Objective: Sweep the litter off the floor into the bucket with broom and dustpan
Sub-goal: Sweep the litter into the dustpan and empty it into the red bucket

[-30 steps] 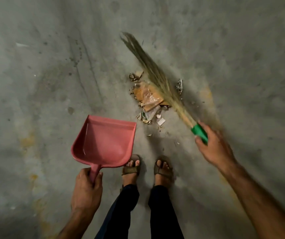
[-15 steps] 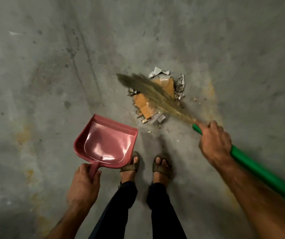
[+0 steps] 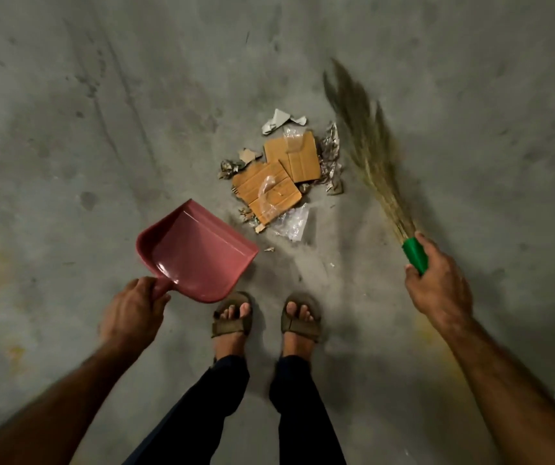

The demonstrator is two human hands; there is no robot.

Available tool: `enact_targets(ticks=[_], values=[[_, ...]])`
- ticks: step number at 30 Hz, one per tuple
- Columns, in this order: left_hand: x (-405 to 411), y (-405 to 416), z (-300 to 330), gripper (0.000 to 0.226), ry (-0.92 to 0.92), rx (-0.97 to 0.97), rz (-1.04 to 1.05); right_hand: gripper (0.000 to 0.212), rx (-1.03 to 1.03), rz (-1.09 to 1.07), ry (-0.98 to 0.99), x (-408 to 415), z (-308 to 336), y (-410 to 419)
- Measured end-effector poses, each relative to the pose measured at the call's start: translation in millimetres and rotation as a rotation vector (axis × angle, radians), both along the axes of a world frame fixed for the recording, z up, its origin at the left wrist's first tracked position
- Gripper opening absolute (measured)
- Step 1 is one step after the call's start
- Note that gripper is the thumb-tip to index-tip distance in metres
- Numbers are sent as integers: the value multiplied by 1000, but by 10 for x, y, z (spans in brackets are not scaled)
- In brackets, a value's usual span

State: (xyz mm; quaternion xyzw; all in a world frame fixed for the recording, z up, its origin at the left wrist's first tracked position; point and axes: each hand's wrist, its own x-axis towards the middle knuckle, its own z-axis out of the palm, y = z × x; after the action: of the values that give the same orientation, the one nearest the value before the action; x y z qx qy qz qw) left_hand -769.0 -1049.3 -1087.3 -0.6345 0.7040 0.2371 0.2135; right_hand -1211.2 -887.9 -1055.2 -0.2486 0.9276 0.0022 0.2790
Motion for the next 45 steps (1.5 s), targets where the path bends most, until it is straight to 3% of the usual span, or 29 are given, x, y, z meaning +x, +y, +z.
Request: enact_targets(ticks=[4,10,14,18,25,32,36,45], values=[[-58,-195,-400,27,-58,-11,-56,68,103,197,-12,105,-232,58],[-72,-525,-766,24,-29,-9,-57,75,92,373,-28,417,-33,585],[7,-655,-861,32,-19,6,-58,79,53,293,-41,516,245,913],[111,-700,-908,34,-22,2,-75,77,-48,192,66,576,424,963],[92,-767,-1104,36,64,3,-160,73,-7,188,100,587,38,298],[-231,-661,-1302,35,150,52,-84,70,152,313,-71,841,-96,-41],[-489,-506,-1319,33,113,120,-52,70,176,307,-148,1026,93,75],[-432,98,-781,22,286,216,71,69,231,271,-350,1318,862,620]])
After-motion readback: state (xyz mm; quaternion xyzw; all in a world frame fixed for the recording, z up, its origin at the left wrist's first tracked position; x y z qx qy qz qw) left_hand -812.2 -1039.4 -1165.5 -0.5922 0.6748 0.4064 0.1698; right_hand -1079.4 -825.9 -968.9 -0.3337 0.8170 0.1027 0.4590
